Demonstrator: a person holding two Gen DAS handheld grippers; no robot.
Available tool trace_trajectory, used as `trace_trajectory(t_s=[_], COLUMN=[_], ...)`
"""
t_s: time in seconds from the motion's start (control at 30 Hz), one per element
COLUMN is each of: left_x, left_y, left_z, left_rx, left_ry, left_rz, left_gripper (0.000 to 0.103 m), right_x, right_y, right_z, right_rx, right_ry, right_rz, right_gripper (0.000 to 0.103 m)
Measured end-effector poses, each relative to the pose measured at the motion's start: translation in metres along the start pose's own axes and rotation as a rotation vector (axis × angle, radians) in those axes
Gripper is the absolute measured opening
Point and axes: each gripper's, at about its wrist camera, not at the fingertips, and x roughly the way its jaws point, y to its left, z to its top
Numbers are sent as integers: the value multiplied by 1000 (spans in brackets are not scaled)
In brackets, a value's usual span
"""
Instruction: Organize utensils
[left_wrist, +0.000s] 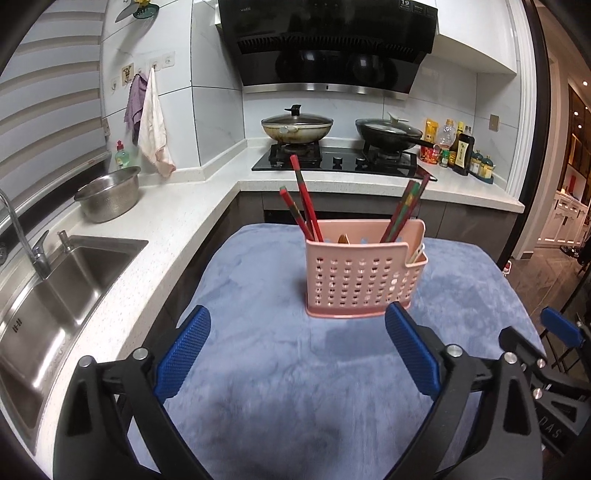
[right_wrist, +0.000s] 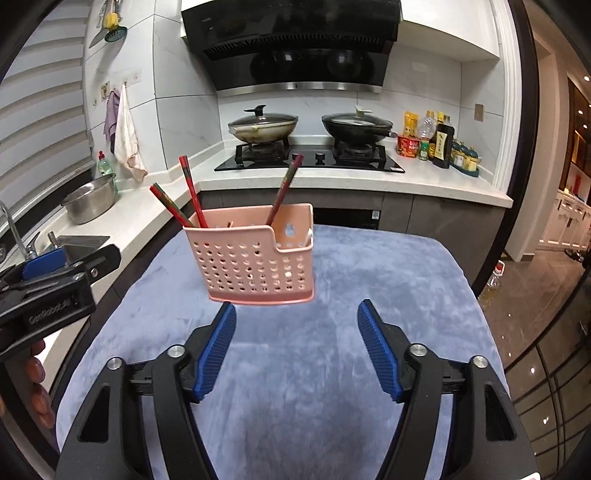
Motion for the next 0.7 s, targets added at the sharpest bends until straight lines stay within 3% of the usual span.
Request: trace_trajectory(t_s=[0.3, 0.53, 0.7], left_x=[2, 5, 5], left_y=[1, -3, -5], left_z=[-25, -42, -50], left_rx=[17, 34, 44], left_ry=[56, 87, 101], left_rz=[4, 11, 20], left_gripper=[93, 94, 95], right_x=[-8, 0, 0], right_y=[2, -5, -9], right_z=[-21, -37, -45], right_rx=[-34, 1, 7], right_ry=[3, 74, 78], right_rz=[-59, -24, -30], right_gripper=[82, 84, 89])
